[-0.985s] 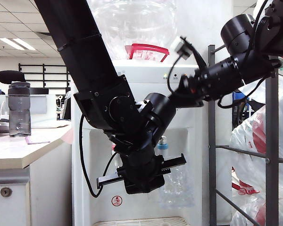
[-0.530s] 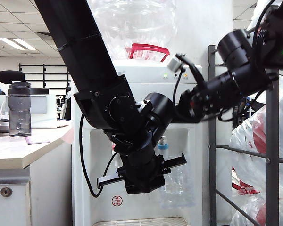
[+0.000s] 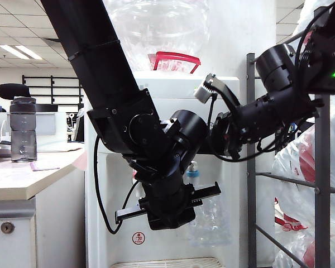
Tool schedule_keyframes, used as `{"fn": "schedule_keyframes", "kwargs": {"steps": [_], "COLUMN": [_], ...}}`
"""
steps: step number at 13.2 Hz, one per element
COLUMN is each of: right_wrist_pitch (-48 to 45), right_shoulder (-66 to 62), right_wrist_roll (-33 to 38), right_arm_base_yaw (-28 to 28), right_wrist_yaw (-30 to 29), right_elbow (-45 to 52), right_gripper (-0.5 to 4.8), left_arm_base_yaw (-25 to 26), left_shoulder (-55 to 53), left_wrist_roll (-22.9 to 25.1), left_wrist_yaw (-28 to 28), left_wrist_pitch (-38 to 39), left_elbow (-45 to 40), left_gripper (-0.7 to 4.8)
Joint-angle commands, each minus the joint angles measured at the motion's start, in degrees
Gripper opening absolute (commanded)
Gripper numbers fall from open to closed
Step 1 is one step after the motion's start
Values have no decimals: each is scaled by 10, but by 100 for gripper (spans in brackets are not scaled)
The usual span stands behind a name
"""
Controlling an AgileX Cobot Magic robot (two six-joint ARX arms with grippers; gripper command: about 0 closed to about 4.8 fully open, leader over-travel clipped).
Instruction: Pick up the plastic mug from the left desk, go to the cold water outlet of the water dispenser, press the vertical switch to get some water, then put the mug back on the desk.
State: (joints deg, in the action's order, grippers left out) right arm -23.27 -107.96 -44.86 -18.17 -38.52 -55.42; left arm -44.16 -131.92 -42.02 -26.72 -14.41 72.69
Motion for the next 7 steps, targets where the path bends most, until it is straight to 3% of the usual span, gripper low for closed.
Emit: {"fn": "schedule_keyframes", "kwargs": {"steps": [1,7], "right_wrist_pitch": [-25,-37], "right_shoulder": [-11,-39], "right_wrist_roll": [-6,-6], "right_arm_base_yaw": [-2,-2], "right_wrist_yaw": [0,-12], "right_elbow": [-2,-3], "right_gripper": [-5,-5], "left_arm_base_yaw": [4,3], "left_shoulder": [5,5], "left_wrist_roll": [0,0], "left_wrist_yaw": [7,11], "left_wrist_pitch": [-27,-29], "left_elbow": [3,3], "left_gripper": [-6,-6]}}
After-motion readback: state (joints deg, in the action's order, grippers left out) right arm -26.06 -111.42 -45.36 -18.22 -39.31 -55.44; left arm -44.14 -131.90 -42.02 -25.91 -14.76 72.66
